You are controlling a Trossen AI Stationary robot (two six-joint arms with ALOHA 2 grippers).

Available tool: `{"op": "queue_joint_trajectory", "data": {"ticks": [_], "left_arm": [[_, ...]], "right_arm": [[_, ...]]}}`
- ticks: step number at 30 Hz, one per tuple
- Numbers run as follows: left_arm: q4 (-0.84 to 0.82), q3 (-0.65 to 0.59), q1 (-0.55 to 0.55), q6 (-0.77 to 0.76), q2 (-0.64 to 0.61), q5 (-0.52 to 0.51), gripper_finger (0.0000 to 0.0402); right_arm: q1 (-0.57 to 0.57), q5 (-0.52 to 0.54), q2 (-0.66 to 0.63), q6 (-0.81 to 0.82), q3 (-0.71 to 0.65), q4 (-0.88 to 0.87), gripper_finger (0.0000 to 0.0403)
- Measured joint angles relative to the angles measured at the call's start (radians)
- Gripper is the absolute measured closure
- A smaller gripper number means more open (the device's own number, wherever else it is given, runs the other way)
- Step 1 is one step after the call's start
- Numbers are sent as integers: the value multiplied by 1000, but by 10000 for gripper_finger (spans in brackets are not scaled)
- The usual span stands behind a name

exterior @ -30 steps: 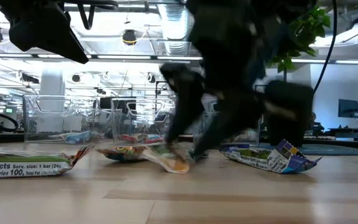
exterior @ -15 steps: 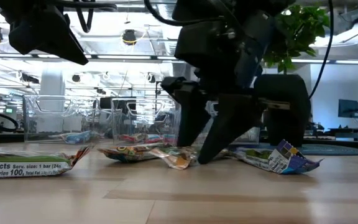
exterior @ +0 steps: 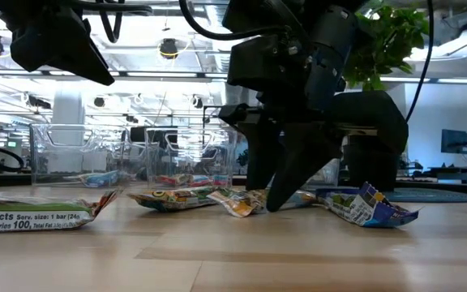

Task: Pick and place Granola Bars by type
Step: Put the orange chocolate chip into the right transparent bin

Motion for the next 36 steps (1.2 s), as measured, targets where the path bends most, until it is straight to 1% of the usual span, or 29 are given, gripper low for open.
{"op": "queue_joint_trajectory", "data": {"ticks": [7,14,24,27,30,33,36], "left_arm": [[0,0,0,0,0,0,228],[0,0,0,-1,0,0,228],[0,0,0,-1,0,0,228],[0,0,0,-1,0,0,228],[0,0,0,-1,0,1,228],[0,0,0,-1,0,3,228],[0,0,0,-1,0,4,228]], "right_arm": [[1,0,0,-1,0,0,304],[13,13,0,-8,3,-6,305],[53,95,2,-8,113,-186,305],[67,134,2,-8,155,-239,306],[77,219,2,25,198,-323,306],[67,309,1,115,269,-428,305],[44,355,1,213,339,-539,305]]}}
